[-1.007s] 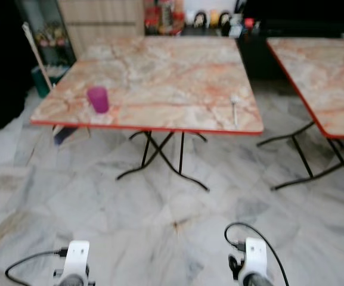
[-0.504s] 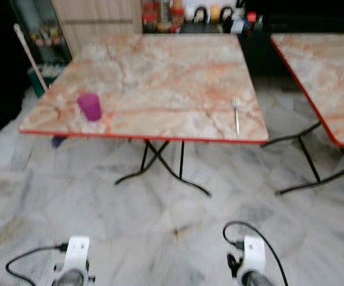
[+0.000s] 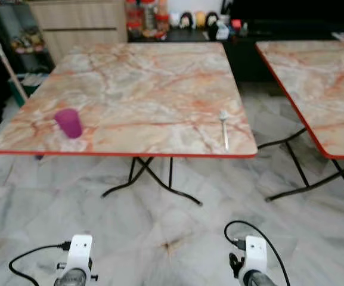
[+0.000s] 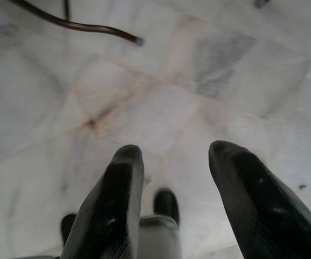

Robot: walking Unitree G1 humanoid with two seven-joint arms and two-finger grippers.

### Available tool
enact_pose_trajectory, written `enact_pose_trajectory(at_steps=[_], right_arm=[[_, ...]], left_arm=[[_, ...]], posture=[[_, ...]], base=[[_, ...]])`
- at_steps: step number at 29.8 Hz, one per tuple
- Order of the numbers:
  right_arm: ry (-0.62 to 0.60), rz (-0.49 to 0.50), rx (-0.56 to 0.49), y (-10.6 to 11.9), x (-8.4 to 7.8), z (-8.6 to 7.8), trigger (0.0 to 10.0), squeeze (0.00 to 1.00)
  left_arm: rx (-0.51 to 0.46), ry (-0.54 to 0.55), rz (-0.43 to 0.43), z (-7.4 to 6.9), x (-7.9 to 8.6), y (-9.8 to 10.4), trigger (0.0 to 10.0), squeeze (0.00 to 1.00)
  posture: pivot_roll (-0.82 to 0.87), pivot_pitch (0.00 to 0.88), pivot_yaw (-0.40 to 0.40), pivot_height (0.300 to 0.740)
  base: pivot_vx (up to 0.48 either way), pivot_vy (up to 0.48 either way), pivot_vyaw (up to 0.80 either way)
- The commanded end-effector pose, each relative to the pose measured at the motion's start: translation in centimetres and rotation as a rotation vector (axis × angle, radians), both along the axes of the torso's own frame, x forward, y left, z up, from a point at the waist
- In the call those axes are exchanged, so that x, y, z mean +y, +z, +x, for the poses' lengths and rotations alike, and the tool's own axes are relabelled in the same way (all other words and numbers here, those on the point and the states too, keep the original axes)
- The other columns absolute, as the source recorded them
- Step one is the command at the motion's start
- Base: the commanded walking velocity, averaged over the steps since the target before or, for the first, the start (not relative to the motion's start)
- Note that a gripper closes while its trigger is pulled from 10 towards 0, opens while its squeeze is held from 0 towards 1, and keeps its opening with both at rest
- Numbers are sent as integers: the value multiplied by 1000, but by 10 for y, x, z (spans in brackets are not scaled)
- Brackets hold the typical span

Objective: Setting the table

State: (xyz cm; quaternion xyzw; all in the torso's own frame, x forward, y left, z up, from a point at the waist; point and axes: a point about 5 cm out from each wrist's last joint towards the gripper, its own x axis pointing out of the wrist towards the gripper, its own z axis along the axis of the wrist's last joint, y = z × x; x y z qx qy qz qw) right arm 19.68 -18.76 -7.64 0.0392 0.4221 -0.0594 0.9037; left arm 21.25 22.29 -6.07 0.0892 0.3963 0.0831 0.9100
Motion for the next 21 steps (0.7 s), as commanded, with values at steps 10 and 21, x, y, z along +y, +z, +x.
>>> enact_pose_trajectory(at_steps=[10, 21], right_arm=[[0, 4, -1, -1, 3, -3, 10000, 0], [9, -1, -3, -1, 3, -3, 10000, 0]], left_arm=[[16, 13, 3, -6, 3, -3, 10000, 0], [15, 15, 1, -5, 3, -2, 10000, 0]], posture=[[15, 110, 9, 740], [15, 114, 10, 740]], base=[[327, 0, 0], [328, 0, 0]])
